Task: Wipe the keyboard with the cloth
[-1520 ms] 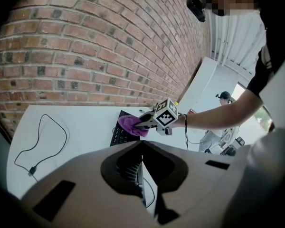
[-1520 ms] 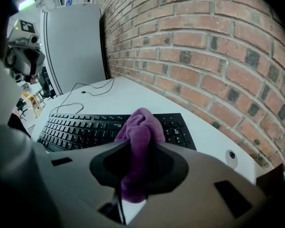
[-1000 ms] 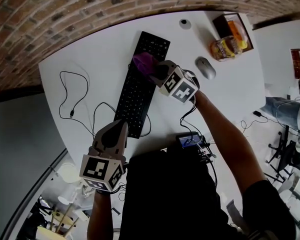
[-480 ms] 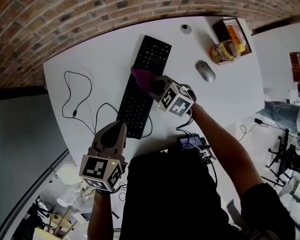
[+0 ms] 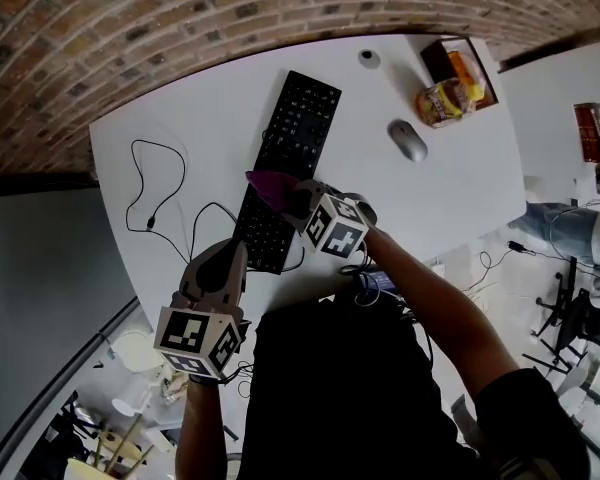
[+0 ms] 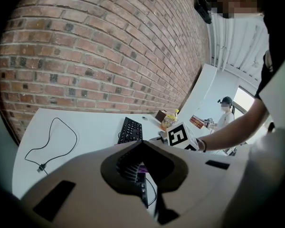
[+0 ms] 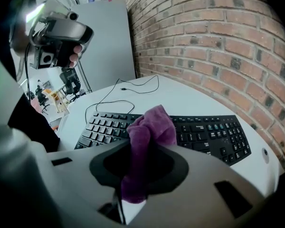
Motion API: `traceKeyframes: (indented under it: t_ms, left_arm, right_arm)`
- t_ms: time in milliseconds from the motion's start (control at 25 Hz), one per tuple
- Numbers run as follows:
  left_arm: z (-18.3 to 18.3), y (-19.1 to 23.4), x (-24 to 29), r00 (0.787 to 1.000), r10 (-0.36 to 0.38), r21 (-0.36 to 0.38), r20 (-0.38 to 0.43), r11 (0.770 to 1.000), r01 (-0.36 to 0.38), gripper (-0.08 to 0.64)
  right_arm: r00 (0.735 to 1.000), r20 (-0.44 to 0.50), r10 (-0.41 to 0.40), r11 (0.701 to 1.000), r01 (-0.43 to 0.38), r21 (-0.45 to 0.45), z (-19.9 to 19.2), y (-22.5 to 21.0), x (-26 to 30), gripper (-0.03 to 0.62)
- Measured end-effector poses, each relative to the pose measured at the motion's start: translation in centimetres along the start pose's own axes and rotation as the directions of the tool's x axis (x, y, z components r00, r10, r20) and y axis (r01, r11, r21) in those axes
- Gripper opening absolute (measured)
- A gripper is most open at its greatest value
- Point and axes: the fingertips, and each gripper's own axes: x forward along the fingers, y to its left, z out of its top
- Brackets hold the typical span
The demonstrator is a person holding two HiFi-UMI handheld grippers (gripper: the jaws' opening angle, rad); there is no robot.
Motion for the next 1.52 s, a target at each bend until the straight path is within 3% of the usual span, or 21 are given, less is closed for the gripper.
traceKeyframes:
  t_ms: [640, 1520]
  left_arm:
    - [-0.2, -0.6, -0.1, 1.000, -0.008, 0.012, 0.003, 1.000, 0.008, 0.014]
    - [-0.7, -2.1, -2.0, 0.999, 0.013, 0.034, 0.038, 0.999, -0.014, 0.014]
  right_arm:
    - [0.993, 0.014, 0.118, 0.993, -0.118, 0.023, 0.1, 6.8, 0.7, 0.097]
    - [0.969, -0.018, 0.245, 0.964, -0.245, -0.106, 0.2, 14.8, 1.4, 0.097]
